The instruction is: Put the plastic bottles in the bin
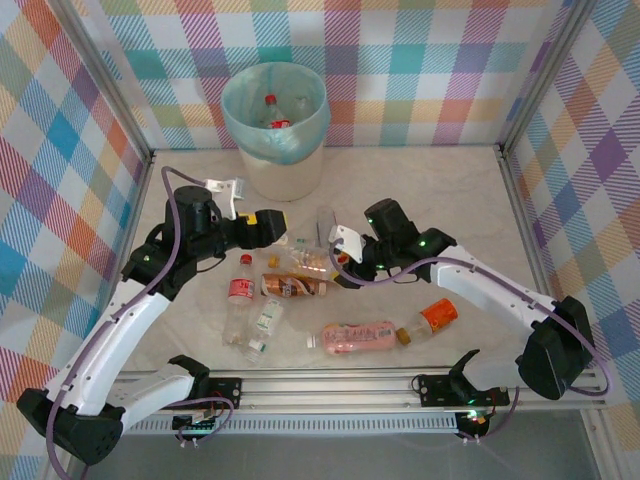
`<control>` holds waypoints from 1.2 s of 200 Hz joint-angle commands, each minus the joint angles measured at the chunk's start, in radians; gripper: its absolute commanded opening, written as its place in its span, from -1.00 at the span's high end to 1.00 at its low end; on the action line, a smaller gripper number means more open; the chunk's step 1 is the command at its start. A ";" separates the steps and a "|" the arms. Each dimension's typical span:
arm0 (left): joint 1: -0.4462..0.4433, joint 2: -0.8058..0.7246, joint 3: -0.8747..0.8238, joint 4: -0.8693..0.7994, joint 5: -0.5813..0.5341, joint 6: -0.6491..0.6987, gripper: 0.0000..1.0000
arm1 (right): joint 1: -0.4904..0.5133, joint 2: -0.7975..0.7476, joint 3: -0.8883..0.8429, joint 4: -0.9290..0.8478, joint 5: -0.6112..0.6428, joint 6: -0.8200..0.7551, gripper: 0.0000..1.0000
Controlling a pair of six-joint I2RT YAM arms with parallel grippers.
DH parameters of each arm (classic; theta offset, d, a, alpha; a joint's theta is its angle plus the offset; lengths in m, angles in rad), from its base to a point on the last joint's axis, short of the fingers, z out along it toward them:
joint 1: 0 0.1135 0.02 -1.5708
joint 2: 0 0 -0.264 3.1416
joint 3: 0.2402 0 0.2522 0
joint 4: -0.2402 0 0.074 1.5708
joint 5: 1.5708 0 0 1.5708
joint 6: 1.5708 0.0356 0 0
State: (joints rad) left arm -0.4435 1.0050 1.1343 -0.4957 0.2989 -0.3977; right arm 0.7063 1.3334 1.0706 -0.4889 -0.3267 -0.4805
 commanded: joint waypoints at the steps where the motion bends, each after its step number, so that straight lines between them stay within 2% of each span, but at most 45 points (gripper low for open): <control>1: -0.008 0.016 -0.009 0.073 0.014 -0.082 -0.86 | -0.005 -0.032 0.030 0.097 -0.020 0.113 -0.02; 49: -0.020 0.064 -0.018 0.124 0.055 -0.142 -0.87 | -0.003 -0.037 0.038 0.147 -0.016 0.202 -0.01; 82: -0.032 0.085 -0.020 0.086 0.065 -0.143 -0.87 | -0.001 -0.065 -0.017 0.296 0.000 0.323 -0.01; 115: -0.037 0.083 -0.028 0.094 0.092 -0.142 -0.84 | 0.002 -0.063 -0.021 0.333 0.014 0.347 -0.02; 159: -0.038 0.100 -0.021 0.113 0.110 -0.142 -0.51 | 0.005 -0.059 -0.012 0.353 -0.048 0.350 -0.05; 197: -0.038 0.096 -0.015 0.123 0.089 -0.145 -0.12 | 0.008 -0.053 -0.014 0.354 -0.063 0.348 -0.06; 240: -0.038 0.082 0.002 0.108 0.046 -0.142 -0.03 | 0.009 -0.058 -0.014 0.355 -0.057 0.350 -0.17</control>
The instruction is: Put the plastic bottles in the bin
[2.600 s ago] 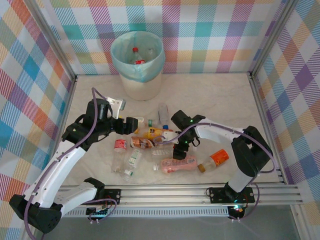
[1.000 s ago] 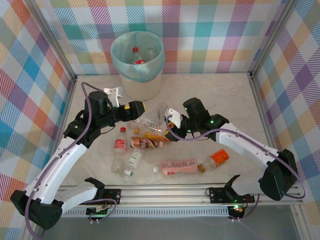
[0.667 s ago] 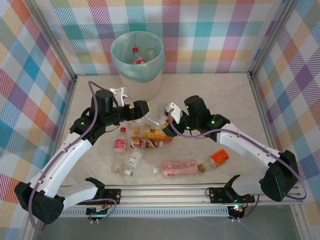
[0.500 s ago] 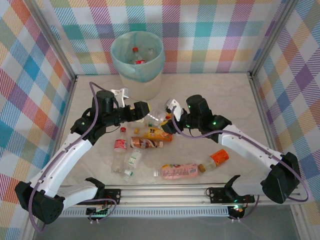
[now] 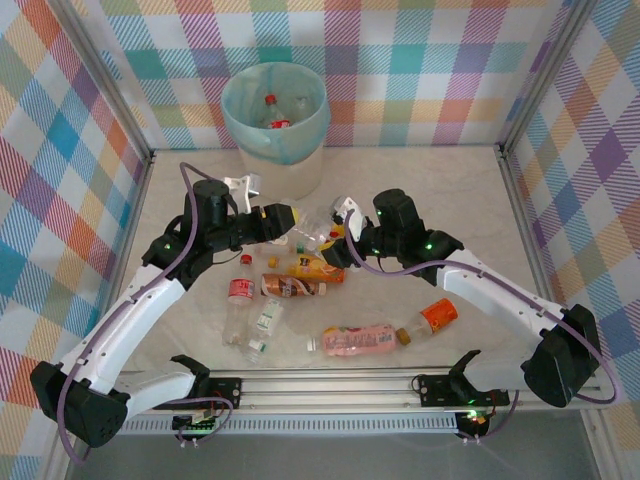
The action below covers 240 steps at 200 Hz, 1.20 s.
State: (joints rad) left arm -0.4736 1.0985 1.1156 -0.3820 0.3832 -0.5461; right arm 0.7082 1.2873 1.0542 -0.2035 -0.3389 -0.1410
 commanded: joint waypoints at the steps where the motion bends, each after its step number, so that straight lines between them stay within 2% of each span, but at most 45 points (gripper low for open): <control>1: -0.008 -0.012 0.022 -0.006 -0.040 0.007 -0.03 | 0.008 -0.012 0.002 0.070 -0.045 0.010 -0.17; 46: -0.008 -0.030 0.125 -0.053 -0.162 0.014 -0.01 | 0.008 -0.034 0.043 0.058 0.038 0.035 -0.69; 91: -0.006 0.047 0.399 -0.155 -0.343 0.133 -0.02 | 0.007 -0.042 0.174 0.023 0.171 0.055 -0.85; 147: 0.006 0.391 0.940 -0.266 -0.594 0.337 -0.04 | 0.008 0.096 0.456 0.001 0.228 -0.062 -0.89; 202: 0.053 0.873 1.579 -0.402 -0.763 0.499 -0.05 | -0.002 0.226 0.632 -0.045 0.221 -0.185 -0.91; 214: 0.076 0.937 1.641 -0.413 -0.772 0.500 -0.06 | -0.005 0.245 0.641 -0.053 0.216 -0.199 -0.91; 240: 0.113 1.001 1.639 -0.400 -0.764 0.489 -0.06 | -0.011 0.281 0.639 -0.061 0.198 -0.197 -0.91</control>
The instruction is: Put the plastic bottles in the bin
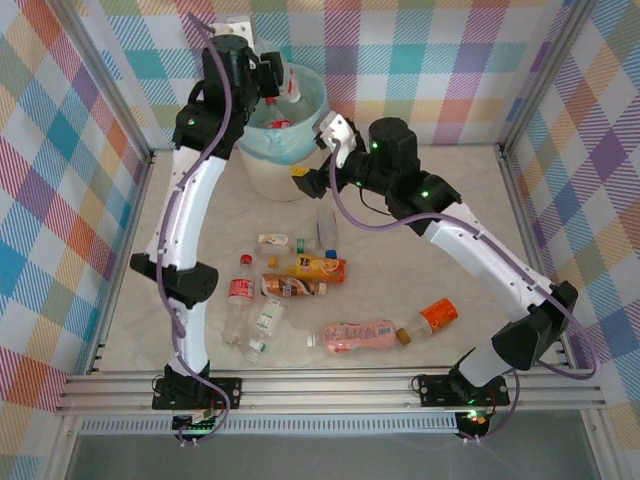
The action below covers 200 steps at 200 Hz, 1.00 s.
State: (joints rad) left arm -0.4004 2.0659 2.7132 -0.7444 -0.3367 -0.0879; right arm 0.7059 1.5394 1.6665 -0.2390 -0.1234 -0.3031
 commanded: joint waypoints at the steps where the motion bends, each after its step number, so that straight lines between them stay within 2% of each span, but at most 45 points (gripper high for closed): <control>1: 0.042 0.035 0.042 -0.038 -0.042 0.031 -0.06 | -0.008 0.029 0.027 -0.028 -0.018 -0.034 -0.91; 77: 0.066 0.194 0.042 -0.134 0.068 0.030 -0.13 | -0.022 0.094 0.024 -0.038 -0.051 0.000 -0.92; 148: 0.090 0.332 0.041 -0.191 0.104 0.032 -0.15 | -0.022 0.127 0.038 -0.062 -0.068 0.014 -0.91; 200: 0.106 0.322 0.040 -0.171 0.125 -0.013 -0.16 | -0.022 0.132 0.041 -0.075 -0.076 0.020 -0.91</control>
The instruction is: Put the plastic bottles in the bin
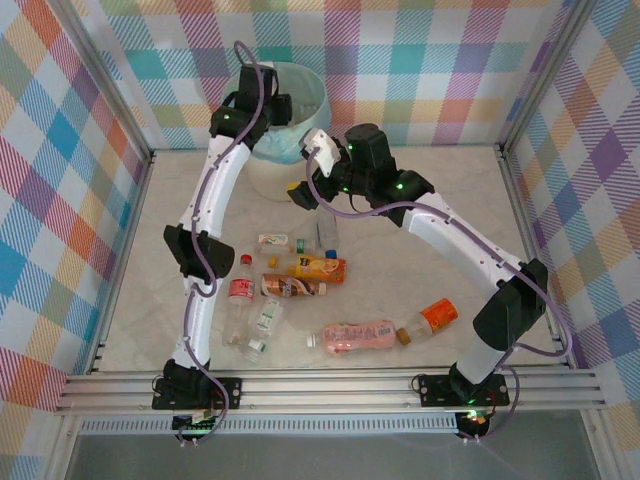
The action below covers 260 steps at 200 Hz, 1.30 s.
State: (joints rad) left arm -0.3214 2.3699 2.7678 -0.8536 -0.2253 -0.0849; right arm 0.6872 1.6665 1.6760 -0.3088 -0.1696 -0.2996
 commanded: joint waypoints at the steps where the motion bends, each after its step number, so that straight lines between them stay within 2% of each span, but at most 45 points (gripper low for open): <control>1: 0.027 0.017 -0.014 -0.060 0.014 -0.018 -0.16 | -0.003 0.005 0.031 -0.005 -0.030 0.017 -0.91; 36: 0.029 -0.030 -0.014 0.003 0.064 -0.039 -0.16 | -0.003 0.009 0.033 -0.005 -0.038 0.020 -0.91; 67: 0.030 -0.006 -0.014 0.012 0.117 -0.051 -0.20 | -0.003 0.012 0.033 -0.004 -0.045 0.028 -0.91; 78: 0.031 0.007 -0.013 0.007 0.124 -0.059 -0.31 | -0.003 0.012 0.033 -0.007 -0.048 0.030 -0.91; 97: 0.040 0.003 -0.014 0.009 0.136 -0.092 -0.64 | -0.004 0.007 0.030 -0.014 -0.047 0.030 -0.91; 116: 0.052 -0.030 -0.013 0.038 0.162 -0.139 -0.76 | -0.003 0.004 0.031 -0.021 -0.045 0.031 -0.90; 139: 0.061 -0.095 -0.013 0.085 0.188 -0.185 -0.78 | -0.003 -0.002 0.033 -0.022 -0.049 0.040 -0.90; 185: 0.061 -0.221 -0.013 0.104 0.198 -0.194 -0.77 | -0.003 -0.020 0.033 -0.024 -0.054 0.061 -0.90; 242: 0.021 -0.330 -0.027 -0.029 0.267 -0.122 -0.71 | -0.004 -0.092 -0.031 -0.101 -0.084 0.076 -0.89; 260: -0.018 -0.392 -0.107 -0.078 0.261 -0.066 -0.69 | -0.003 -0.126 -0.070 -0.168 -0.080 0.071 -0.87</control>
State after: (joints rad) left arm -0.2916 2.0365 2.7369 -0.8318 0.0048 -0.2344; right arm 0.6872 1.6119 1.6482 -0.3828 -0.2230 -0.2401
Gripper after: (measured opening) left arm 0.851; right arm 0.946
